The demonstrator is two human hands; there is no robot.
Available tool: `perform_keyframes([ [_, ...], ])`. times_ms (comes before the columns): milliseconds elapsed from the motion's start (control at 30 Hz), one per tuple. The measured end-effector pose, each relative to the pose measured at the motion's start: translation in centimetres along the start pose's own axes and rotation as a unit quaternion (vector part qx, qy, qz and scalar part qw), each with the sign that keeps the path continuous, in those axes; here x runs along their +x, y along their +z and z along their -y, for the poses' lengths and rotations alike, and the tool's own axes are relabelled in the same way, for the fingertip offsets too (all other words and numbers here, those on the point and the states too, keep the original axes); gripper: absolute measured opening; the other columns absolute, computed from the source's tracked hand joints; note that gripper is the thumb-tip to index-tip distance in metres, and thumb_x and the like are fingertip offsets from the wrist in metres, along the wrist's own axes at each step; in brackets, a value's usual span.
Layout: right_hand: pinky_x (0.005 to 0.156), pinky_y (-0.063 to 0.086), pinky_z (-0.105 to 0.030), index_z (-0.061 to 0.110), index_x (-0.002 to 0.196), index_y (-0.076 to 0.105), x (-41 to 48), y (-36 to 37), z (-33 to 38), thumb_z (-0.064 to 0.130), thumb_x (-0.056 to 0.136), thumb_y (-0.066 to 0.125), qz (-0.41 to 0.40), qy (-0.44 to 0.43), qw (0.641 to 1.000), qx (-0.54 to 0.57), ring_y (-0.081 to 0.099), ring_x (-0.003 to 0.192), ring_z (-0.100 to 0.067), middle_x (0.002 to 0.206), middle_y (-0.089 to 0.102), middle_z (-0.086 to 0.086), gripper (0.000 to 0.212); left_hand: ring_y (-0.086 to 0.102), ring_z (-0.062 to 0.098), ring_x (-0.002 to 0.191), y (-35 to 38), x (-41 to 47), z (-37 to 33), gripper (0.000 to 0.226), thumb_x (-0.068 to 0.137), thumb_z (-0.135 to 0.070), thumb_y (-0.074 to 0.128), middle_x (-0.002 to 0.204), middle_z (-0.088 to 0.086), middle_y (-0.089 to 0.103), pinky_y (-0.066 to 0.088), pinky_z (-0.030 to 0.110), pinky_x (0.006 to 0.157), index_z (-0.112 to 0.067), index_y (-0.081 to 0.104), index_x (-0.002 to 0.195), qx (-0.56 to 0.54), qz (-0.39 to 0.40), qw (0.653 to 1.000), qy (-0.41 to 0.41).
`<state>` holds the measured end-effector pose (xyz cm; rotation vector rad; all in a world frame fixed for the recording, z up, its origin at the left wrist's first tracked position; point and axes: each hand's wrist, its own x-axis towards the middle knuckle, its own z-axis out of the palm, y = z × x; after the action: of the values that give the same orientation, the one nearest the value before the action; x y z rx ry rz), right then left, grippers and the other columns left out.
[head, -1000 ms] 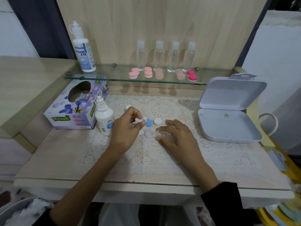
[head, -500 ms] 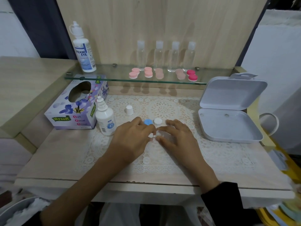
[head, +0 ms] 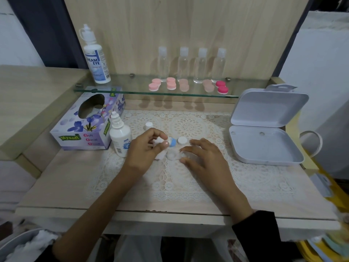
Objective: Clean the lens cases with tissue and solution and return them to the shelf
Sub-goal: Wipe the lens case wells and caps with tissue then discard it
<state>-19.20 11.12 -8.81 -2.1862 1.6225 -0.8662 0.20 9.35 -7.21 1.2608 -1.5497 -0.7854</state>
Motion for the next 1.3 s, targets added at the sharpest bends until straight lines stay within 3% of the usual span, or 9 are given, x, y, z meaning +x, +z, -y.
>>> perform_keyframes([
  [67,0.111,0.029,-0.038,0.031,0.113,0.069,0.1,0.0,-0.1,0.049,0.084,0.052,-0.006,-0.011,1.000,0.007,0.040,0.132,-0.018,0.134,0.057,0.006,0.038,0.059,0.009,0.082,-0.2,0.1,-0.1,0.012,0.083,-0.023,0.070,0.092,-0.013,0.065,0.051,0.024,0.073,-0.030,0.065,0.091,0.018,0.036,0.999,0.008],
  [200,0.101,0.038,-0.035,0.028,0.107,0.070,0.2,0.0,-0.3,0.042,0.082,0.059,-0.021,-0.024,0.999,0.043,0.051,0.117,-0.014,0.121,0.063,0.011,0.031,0.057,-0.009,0.094,-0.5,0.1,-0.5,0.034,0.073,-0.025,0.078,0.102,-0.021,0.062,0.042,0.009,0.082,-0.029,0.066,0.105,0.103,0.182,0.977,0.051],
  [267,0.100,0.040,-0.037,0.027,0.107,0.071,0.2,0.2,-0.4,0.040,0.080,0.062,-0.022,-0.021,0.998,0.050,0.051,0.116,-0.014,0.119,0.063,0.011,0.031,0.052,-0.016,0.091,-0.5,0.4,-0.3,0.038,0.072,-0.024,0.080,0.097,-0.026,0.057,0.035,0.003,0.078,-0.026,0.068,0.109,0.170,0.167,0.967,0.089],
  [367,0.100,0.039,-0.034,0.023,0.106,0.071,0.2,0.3,-0.4,0.033,0.081,0.068,-0.028,-0.015,0.998,0.055,0.051,0.116,-0.016,0.119,0.064,0.008,0.028,0.051,-0.012,0.080,-0.3,0.6,0.0,0.035,0.073,-0.029,0.079,0.083,-0.026,0.052,0.032,0.006,0.071,-0.021,0.071,0.106,0.236,0.139,0.954,0.119],
  [567,0.098,0.035,-0.029,0.022,0.106,0.072,0.2,0.2,-0.3,0.027,0.081,0.071,-0.031,-0.021,0.998,0.052,0.050,0.116,-0.015,0.119,0.064,0.006,0.026,0.060,0.009,0.081,0.4,-0.6,-0.1,0.031,0.067,-0.024,0.083,0.088,-0.007,0.068,0.045,0.025,0.074,-0.020,0.075,0.096,0.206,0.059,0.973,0.090],
  [700,0.097,0.029,-0.026,0.021,0.107,0.073,0.2,0.1,-0.1,0.034,0.078,0.063,-0.028,-0.018,0.998,0.050,0.048,0.119,-0.015,0.120,0.064,0.004,0.033,0.053,0.000,0.065,1.0,-1.5,-0.3,0.027,0.064,-0.021,0.086,0.078,-0.005,0.068,0.038,0.015,0.064,-0.016,0.076,0.088,0.205,-0.005,0.975,0.090],
  [1033,0.097,0.029,-0.024,0.021,0.107,0.073,0.4,0.0,-0.2,0.026,0.082,0.072,-0.033,-0.023,0.998,0.041,0.048,0.119,-0.015,0.122,0.064,0.004,0.026,0.063,0.012,0.076,1.0,-2.2,-0.8,0.026,0.068,-0.030,0.083,0.082,-0.004,0.071,0.050,0.033,0.072,-0.017,0.075,0.088,0.247,-0.032,0.963,0.106],
  [1167,0.098,0.031,-0.025,0.021,0.108,0.073,0.3,-0.1,-0.2,0.025,0.082,0.073,-0.033,-0.023,0.999,0.035,0.048,0.119,-0.016,0.122,0.063,0.004,0.026,0.062,0.005,0.074,0.2,-2.3,-0.4,0.028,0.069,-0.038,0.073,0.082,-0.010,0.069,0.050,0.025,0.070,-0.018,0.075,0.089,0.189,-0.008,0.976,0.106],
  [1300,0.097,0.031,-0.026,0.020,0.107,0.073,0.3,-0.1,0.0,0.030,0.081,0.068,-0.031,-0.026,0.998,0.038,0.048,0.118,-0.015,0.121,0.064,0.004,0.028,0.062,0.005,0.084,-0.3,-2.1,-0.2,0.030,0.075,-0.037,0.069,0.092,-0.009,0.071,0.048,0.021,0.075,-0.017,0.074,0.098,0.135,-0.038,0.982,0.130],
])
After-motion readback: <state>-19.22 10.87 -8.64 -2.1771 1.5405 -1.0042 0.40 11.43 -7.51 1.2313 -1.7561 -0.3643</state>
